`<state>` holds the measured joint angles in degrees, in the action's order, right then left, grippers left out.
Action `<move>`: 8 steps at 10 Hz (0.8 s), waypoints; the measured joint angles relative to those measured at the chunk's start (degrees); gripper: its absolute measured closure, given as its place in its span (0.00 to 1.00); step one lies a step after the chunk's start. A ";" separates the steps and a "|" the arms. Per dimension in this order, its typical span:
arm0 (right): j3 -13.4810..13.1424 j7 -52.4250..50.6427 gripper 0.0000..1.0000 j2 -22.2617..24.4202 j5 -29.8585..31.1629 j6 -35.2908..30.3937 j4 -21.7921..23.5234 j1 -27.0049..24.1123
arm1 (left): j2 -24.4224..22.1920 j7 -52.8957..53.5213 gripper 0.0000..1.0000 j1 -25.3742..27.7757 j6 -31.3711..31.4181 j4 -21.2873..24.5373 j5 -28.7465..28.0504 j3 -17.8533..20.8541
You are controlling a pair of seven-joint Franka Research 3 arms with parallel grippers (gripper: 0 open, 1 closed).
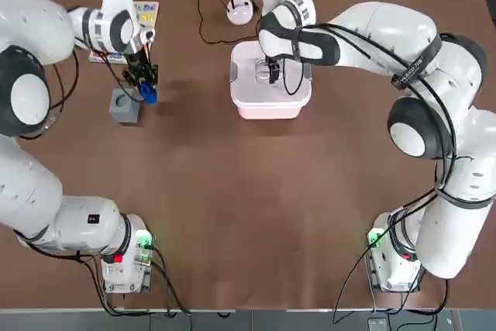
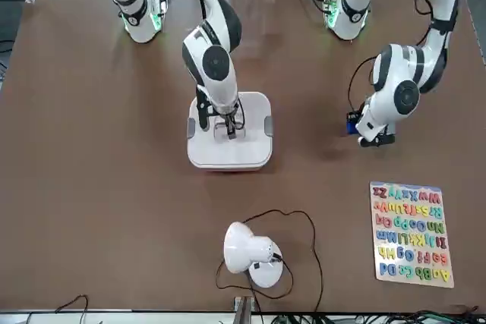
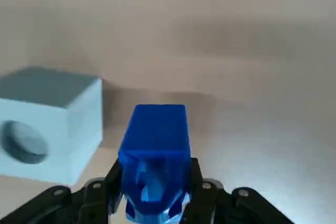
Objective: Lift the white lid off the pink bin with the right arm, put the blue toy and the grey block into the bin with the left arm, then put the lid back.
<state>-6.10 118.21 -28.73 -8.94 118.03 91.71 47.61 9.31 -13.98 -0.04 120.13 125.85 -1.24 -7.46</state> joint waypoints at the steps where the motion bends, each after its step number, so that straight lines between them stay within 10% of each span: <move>1: -0.19 0.00 0.46 0.00 0.00 0.09 -0.05 -0.21 | 0.01 -0.98 0.49 0.37 -3.97 -5.12 0.01 0.02; 4: -0.35 0.07 0.91 0.06 -0.01 0.10 -0.42 -0.33 | 1.85 -2.17 0.49 2.47 -12.03 -19.87 0.43 0.14; 8: -0.42 0.45 0.93 0.32 -0.01 0.10 -0.50 -0.35 | 3.65 -6.00 0.49 2.08 -13.31 -29.53 5.60 -0.19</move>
<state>-6.51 118.66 -28.41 -8.94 118.13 91.21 47.25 12.97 -19.97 2.04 106.82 96.32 4.35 -7.65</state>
